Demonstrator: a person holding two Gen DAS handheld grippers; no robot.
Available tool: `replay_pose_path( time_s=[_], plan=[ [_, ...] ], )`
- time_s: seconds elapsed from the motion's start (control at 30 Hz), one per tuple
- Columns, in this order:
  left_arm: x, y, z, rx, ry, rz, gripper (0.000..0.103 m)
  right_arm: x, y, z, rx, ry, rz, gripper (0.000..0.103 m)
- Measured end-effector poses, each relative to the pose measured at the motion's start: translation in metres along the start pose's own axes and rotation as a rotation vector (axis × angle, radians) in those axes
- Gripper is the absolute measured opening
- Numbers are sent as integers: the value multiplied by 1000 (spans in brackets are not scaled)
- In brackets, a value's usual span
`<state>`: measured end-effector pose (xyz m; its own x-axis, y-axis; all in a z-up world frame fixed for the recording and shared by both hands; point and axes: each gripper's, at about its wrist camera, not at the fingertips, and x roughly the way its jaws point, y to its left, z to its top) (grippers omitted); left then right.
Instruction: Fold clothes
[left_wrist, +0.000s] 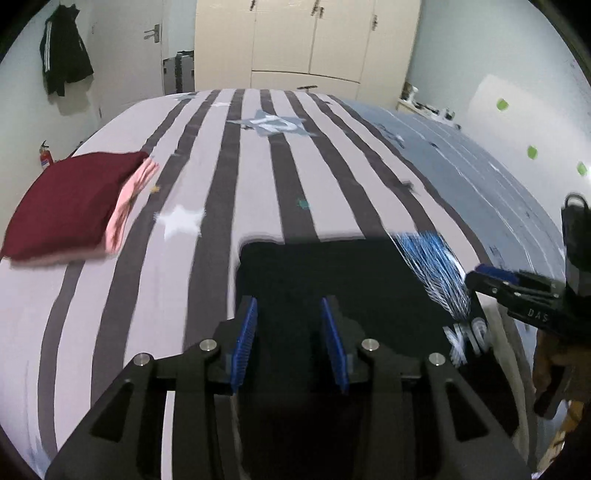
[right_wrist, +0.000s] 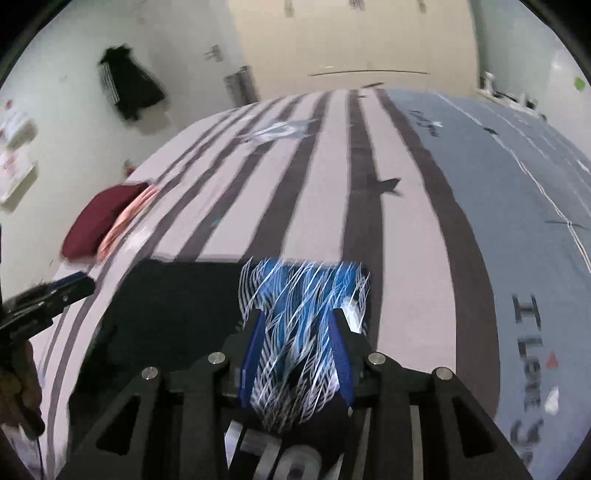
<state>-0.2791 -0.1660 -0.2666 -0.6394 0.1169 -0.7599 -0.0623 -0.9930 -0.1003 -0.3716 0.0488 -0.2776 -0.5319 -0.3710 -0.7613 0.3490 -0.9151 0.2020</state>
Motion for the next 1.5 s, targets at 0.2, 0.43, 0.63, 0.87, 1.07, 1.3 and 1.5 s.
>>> replay_pose_path(
  time_s=[0.2,0.43,0.63,0.87,1.07,1.3,1.5],
  plan=[
    [18,-6,-64,40,137,64,34,-22,21,-68,-104,94,52,37],
    [-9,2,-76,-41,84,81,35,-32,0,-97,-55,87,-1,37],
    [-55,-14,-103,-15,29,18,45,-72,11,-123,-27,42,-3,39],
    [-54,5,-147,-83,117,48,45,-70,25,-171,29,98,-36,48],
    [-82,17,-186,-191,162,6,54,-95,16,-192,82,103,-43,50],
    [-83,4,-199,-192,166,-39,62,-101,24,-213,132,127,6,57],
    [-83,-13,-200,-108,171,-67,18,-102,40,-225,104,144,56,57]
  ],
)
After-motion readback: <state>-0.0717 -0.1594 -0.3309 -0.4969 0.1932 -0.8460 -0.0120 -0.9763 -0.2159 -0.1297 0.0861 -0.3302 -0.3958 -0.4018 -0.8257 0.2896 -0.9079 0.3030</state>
